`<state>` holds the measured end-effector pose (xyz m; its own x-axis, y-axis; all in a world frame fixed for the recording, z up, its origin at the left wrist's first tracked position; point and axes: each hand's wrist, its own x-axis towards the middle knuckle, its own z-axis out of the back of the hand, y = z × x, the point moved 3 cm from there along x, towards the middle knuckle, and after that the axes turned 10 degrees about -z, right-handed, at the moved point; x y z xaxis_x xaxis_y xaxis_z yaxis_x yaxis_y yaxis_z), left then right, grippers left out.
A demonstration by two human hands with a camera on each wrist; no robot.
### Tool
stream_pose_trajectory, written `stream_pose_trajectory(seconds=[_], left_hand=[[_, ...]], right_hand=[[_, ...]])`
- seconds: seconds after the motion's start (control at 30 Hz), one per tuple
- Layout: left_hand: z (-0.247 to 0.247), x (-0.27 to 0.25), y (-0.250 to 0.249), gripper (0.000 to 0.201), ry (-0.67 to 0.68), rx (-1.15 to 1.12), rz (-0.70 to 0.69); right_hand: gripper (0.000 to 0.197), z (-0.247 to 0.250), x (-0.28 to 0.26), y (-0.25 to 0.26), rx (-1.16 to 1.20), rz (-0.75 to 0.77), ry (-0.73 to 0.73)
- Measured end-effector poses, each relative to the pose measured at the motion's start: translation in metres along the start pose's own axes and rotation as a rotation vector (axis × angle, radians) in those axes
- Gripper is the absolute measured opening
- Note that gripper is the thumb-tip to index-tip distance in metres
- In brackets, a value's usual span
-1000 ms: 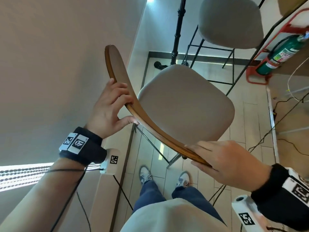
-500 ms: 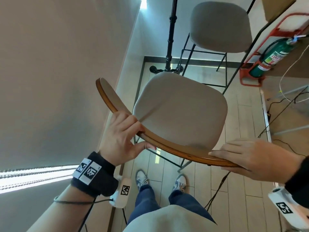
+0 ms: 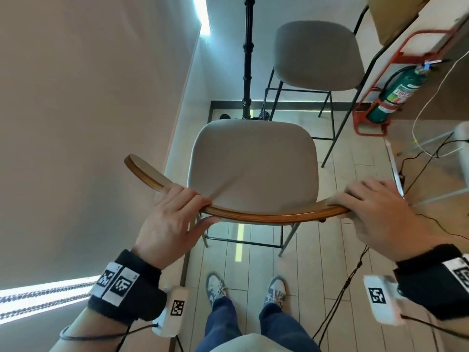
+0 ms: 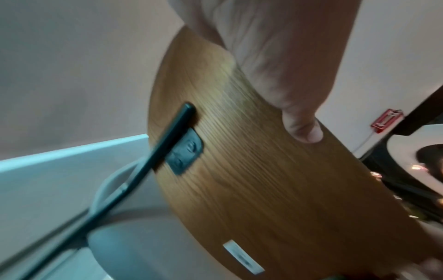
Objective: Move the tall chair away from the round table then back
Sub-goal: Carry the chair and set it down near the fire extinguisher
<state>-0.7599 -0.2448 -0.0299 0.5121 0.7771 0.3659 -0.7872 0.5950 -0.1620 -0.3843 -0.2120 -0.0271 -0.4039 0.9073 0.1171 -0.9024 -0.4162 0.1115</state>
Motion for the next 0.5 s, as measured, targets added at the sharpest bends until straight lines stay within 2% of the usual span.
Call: stream_pose_trajectory(seconds=[0.13,0.2,0.37,0.5], left_hand=[[0.009,-0.018,0.033,0.052,0.075,0.151,0.075],[0.013,-0.026,0.039,0.052,0.062,0.177,0.087],[0.017,-0.043,0.053,0.049,0.062,0.151,0.117],[0.018,-0.046,0.062,0.046,0.082,0.136,0.145]], right_hand=[[0.02,-0.009,0.008,0.01,0.023,0.023,-0.022],[0.016,-0.012,0.008,0.02,0.039,0.029,-0.027],[0.021,-0.018,-0.001,0.049,0.072,-0.02,-0.057],[0.022,-0.022,0.0,0.058,0.06,0.011,-0.097]])
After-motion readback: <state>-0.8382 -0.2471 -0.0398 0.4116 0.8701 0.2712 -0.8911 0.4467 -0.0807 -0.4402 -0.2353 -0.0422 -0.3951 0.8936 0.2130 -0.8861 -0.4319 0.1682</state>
